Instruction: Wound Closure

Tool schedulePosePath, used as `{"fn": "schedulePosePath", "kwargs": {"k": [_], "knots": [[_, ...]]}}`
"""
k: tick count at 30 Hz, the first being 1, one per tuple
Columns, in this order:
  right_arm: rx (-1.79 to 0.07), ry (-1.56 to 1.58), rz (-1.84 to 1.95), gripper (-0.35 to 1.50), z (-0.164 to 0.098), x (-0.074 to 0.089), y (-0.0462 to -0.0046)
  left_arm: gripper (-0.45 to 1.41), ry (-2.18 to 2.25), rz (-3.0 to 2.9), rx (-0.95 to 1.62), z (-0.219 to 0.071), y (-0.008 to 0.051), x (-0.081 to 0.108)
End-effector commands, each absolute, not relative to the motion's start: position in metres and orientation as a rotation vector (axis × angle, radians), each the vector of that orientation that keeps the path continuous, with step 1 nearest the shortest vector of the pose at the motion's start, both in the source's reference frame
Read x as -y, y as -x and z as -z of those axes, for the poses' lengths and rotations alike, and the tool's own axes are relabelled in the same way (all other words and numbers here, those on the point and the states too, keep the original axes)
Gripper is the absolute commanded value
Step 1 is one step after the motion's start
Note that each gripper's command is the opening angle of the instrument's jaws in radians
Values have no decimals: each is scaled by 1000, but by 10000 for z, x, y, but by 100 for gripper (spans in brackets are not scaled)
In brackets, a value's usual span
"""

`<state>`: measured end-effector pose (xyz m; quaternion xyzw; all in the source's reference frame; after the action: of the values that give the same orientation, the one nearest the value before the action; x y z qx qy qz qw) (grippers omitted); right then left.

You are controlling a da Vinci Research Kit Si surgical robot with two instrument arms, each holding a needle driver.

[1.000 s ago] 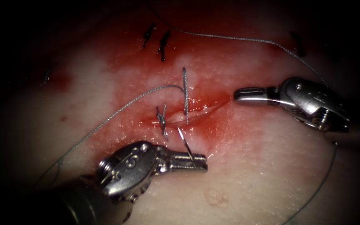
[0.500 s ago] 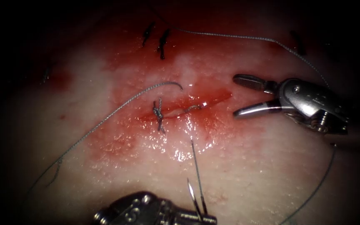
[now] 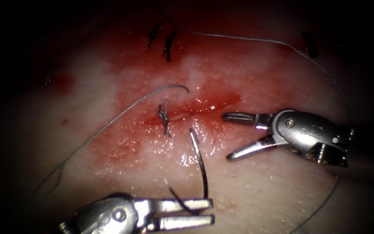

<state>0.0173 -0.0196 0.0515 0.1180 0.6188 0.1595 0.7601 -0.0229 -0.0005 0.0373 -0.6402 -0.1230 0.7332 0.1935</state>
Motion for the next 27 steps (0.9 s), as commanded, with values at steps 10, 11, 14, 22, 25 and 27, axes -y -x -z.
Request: {"fn": "schedulePosePath", "kwargs": {"k": [10, 11, 14, 22, 25, 27], "knots": [[-1291, -227, -303, 111, -528, 209, -207, -45, 1803, -2138, 251, -319, 237, 32], [-1280, -225, -303, 111, -529, 210, -210, -45, 1805, -2141, 248, -315, 237, 33], [-1239, -213, -308, 106, -534, 209, -219, -45, 1807, -2143, 246, -305, 239, 36], [-1162, -209, -294, 64, -547, 211, -231, -45, 1807, -2147, 241, -294, 240, 42], [-1133, -223, -288, -25, -551, 216, -233, -45, 1808, -2153, 236, -290, 240, 45], [-1108, -236, -279, -35, -552, 219, -232, -45, 1810, -2152, 238, -287, 239, 47]]}}
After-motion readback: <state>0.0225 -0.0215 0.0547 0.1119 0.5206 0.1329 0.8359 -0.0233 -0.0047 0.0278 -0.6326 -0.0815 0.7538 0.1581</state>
